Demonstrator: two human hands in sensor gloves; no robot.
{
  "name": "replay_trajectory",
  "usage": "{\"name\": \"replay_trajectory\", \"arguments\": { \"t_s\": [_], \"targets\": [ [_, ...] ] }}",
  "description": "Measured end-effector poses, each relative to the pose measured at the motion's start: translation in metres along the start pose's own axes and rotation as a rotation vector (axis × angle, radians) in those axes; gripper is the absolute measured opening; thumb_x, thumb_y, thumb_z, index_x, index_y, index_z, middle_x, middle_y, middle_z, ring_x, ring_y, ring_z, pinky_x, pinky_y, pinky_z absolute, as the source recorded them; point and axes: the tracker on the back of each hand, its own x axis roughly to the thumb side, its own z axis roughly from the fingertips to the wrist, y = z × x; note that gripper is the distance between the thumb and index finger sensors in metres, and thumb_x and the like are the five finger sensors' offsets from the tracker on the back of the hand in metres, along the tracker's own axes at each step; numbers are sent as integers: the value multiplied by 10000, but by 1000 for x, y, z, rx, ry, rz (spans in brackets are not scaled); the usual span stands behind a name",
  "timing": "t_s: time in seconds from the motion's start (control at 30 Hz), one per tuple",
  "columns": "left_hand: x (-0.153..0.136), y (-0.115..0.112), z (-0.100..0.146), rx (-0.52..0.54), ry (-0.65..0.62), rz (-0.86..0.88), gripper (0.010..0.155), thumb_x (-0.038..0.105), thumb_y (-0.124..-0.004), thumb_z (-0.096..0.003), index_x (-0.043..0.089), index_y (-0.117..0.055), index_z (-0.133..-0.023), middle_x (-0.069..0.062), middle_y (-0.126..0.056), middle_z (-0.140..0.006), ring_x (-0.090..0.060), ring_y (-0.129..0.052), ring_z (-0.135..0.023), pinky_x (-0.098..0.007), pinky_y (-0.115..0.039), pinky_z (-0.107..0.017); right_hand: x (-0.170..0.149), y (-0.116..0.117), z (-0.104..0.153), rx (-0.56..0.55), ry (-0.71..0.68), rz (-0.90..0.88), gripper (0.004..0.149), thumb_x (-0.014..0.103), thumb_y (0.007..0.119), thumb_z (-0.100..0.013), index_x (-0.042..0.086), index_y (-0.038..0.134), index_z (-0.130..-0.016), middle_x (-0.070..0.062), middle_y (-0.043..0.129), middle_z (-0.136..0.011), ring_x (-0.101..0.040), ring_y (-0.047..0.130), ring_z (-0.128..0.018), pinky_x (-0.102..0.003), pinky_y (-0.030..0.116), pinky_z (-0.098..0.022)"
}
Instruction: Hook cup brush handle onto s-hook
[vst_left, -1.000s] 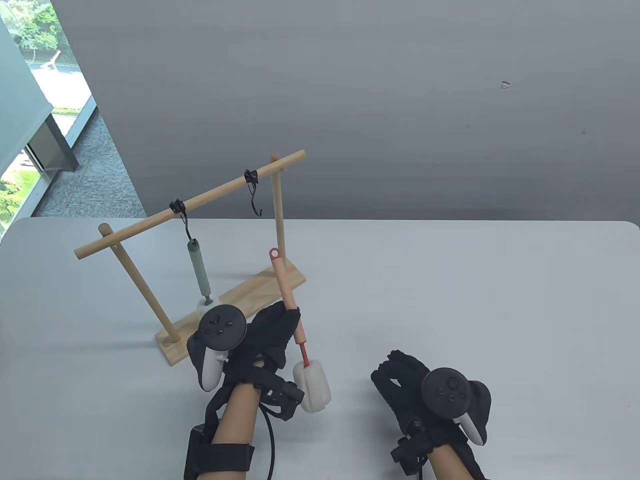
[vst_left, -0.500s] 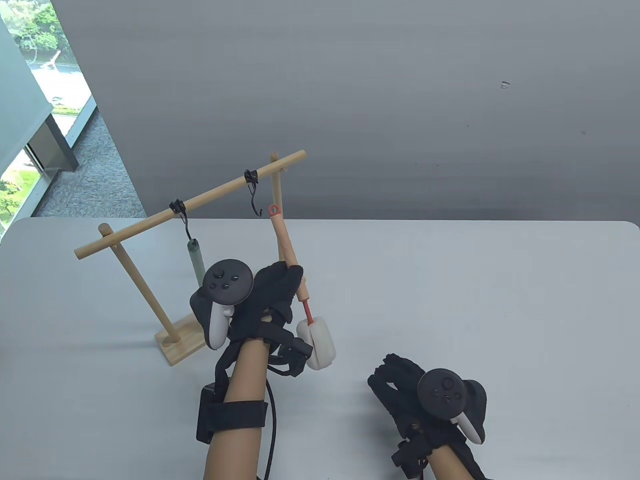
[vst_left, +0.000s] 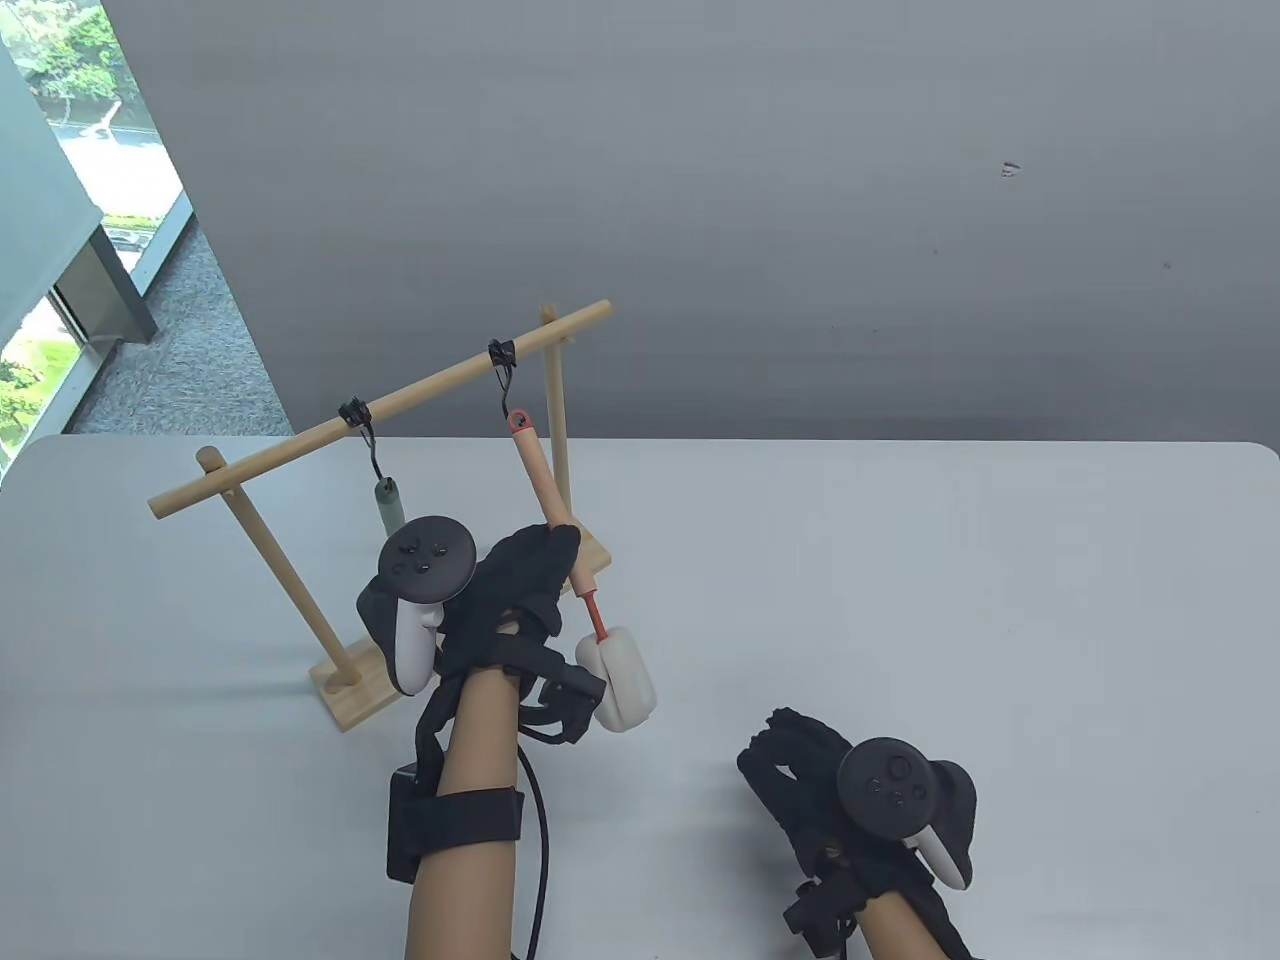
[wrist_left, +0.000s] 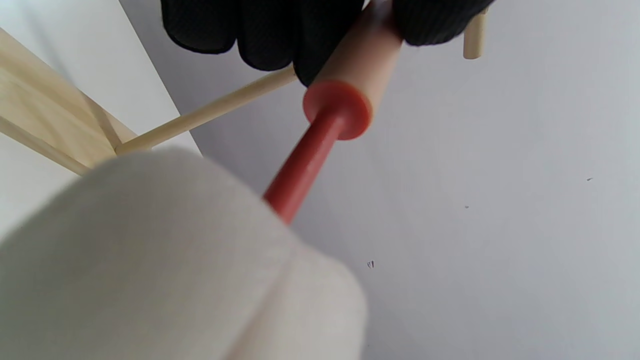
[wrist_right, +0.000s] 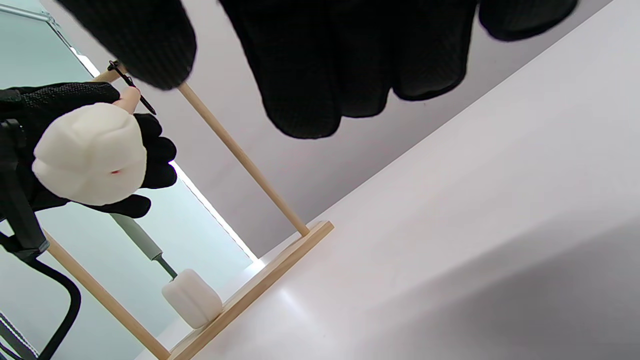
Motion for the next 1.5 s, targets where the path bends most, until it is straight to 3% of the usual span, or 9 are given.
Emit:
{"name": "replay_trajectory", "arguments": {
  "t_s": [1.03,1.2,1.5],
  "targets": [
    [-60,0,17,72,51,41,574,519,-664,-502,161,-730,-946,-195,-685,-1045,-493,-692,-956,-699,-415,-678,-2,1,3,-2,28,9,605,467,672,-526,-29,823,-837,-271,703,-963,-556,688,-876,-696,507,-573],
    [-66,-2,28,53,29,115,574,517,-659,-503,159,-732,-945,-199,-679,-1046,-498,-682,-957,-699,-413,-677,-5,-2,5,-25,50,-4,604,467,672,-525,-29,824,-836,-271,706,-961,-555,690,-875,-697,506,-572],
    [-66,-25,56,-47,-80,-2,581,517,-656,-501,152,-735,-945,-205,-671,-1049,-507,-671,-960,-702,-408,-674,-12,-6,4,-37,83,-26,603,458,676,-523,-37,825,-835,-277,703,-961,-562,681,-877,-701,495,-576]
  ]
}}
